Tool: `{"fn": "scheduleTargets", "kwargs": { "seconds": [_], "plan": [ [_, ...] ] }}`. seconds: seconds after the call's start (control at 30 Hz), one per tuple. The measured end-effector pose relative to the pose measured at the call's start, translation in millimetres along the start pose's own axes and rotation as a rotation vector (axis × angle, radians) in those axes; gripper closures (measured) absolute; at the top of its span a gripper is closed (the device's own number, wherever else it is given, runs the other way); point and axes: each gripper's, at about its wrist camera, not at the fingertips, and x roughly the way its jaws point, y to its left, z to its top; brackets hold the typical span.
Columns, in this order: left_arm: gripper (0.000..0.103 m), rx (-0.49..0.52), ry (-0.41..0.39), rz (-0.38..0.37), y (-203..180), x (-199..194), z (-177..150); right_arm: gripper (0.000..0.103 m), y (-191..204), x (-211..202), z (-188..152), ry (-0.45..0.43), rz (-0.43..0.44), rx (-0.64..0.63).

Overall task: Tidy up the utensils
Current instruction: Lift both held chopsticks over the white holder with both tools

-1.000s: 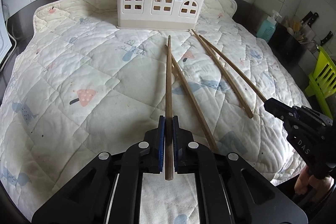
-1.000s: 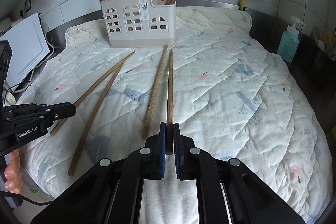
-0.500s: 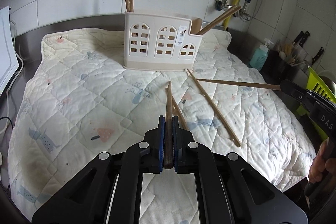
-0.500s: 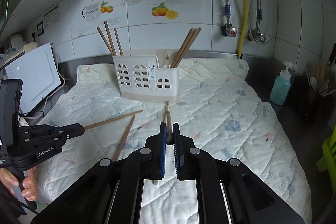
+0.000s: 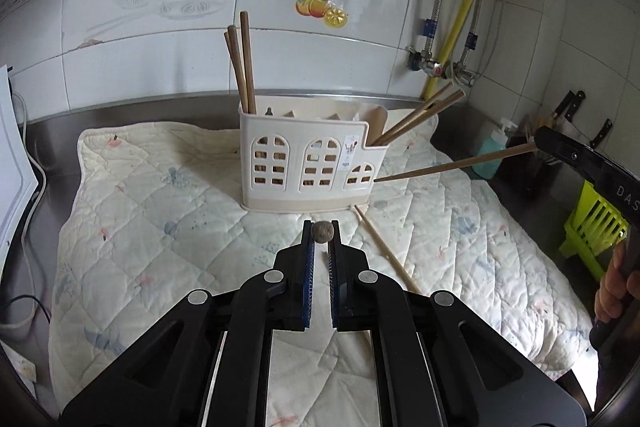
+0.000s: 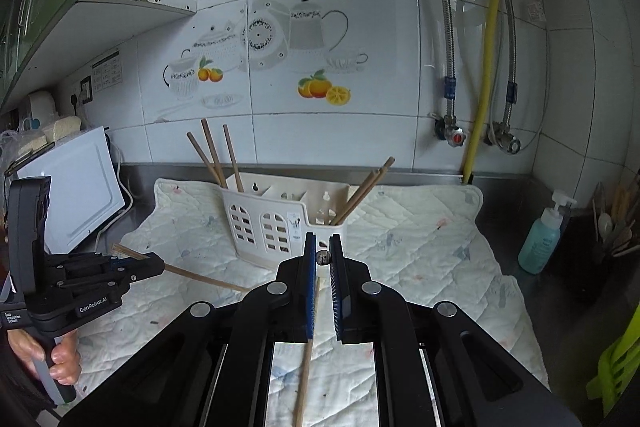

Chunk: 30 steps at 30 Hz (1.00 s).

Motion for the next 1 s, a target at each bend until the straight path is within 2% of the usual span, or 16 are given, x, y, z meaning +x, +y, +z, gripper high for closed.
{"fn": "scheduleTargets", "kwargs": {
  "seconds": [0.33,0.47,0.77,0.9,1.0],
  "plan": [
    [0.098,0.062,-0.089,-0.01,-11,-19,57,0.096,-5,-6,48,-0.053,0.018,-0.032],
    [0.098,0.083,-0.148,-0.006,-16,-32,82,0.096,-3,-1,60,-0.058,0.006,-0.059],
    [0.098,0.107,-0.324,0.08,-22,-41,154,0.096,-3,30,75,-0.006,0.014,-0.082],
    [0.098,0.107,-0.361,0.126,-19,-25,177,0.096,-5,42,75,0.018,0.019,-0.084],
    [0.098,0.102,-0.344,0.153,-16,-6,184,0.096,-7,52,75,0.042,0.028,-0.081]
  ]
}}
